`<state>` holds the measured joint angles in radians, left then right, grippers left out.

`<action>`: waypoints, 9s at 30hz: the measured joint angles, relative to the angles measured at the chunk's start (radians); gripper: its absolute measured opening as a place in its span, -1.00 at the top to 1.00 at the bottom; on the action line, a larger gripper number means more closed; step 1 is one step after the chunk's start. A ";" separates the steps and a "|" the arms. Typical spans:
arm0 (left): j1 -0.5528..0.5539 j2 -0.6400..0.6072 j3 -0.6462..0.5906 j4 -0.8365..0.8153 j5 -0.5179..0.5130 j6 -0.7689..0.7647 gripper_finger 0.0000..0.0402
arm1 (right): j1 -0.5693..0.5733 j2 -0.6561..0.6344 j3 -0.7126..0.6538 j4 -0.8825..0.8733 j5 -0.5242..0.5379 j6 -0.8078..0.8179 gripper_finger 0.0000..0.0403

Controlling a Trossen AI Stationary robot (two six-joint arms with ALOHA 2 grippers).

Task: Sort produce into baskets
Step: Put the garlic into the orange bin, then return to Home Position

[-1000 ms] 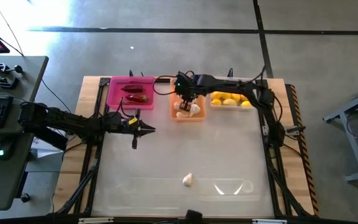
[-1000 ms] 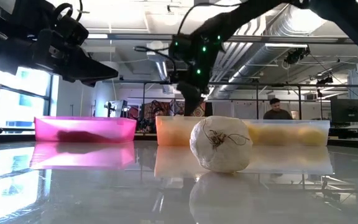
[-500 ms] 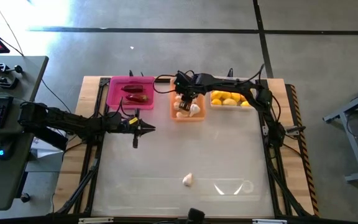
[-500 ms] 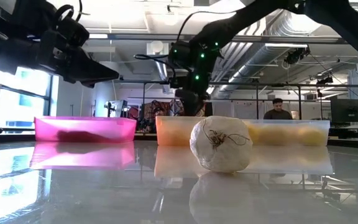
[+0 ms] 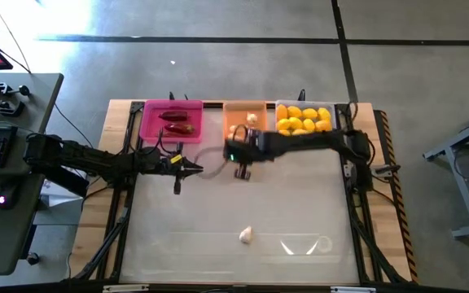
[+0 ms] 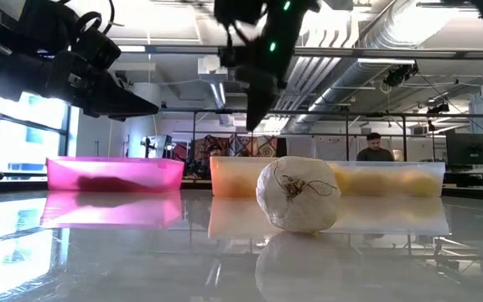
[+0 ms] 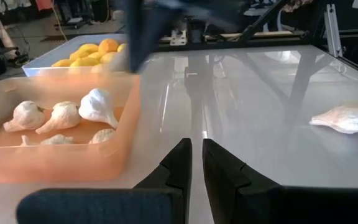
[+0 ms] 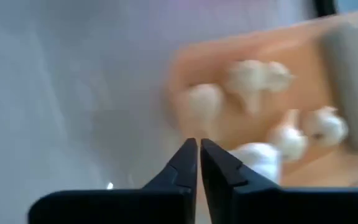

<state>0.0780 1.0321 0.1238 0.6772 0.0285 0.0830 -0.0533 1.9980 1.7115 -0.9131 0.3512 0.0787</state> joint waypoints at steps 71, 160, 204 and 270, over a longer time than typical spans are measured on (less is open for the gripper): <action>0.001 0.000 0.000 -0.029 -0.022 -0.004 0.87 | 0.336 0.106 0.087 -0.135 -0.079 0.157 0.47; 0.093 -0.116 -0.108 0.191 0.143 -0.023 1.00 | -0.177 -0.988 -1.539 1.488 -0.197 -0.121 1.00; 0.140 -1.028 -0.112 -0.666 -0.059 -0.078 1.00 | -0.175 -1.914 -1.702 0.973 -0.036 -0.124 1.00; 0.140 -0.973 -0.112 -0.665 -0.063 -0.072 1.00 | -0.184 -1.867 -1.703 0.976 -0.025 -0.349 1.00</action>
<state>0.2176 0.0589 0.0120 0.0126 -0.0341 0.0112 -0.2375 0.1310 0.0090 0.0629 0.3264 -0.2705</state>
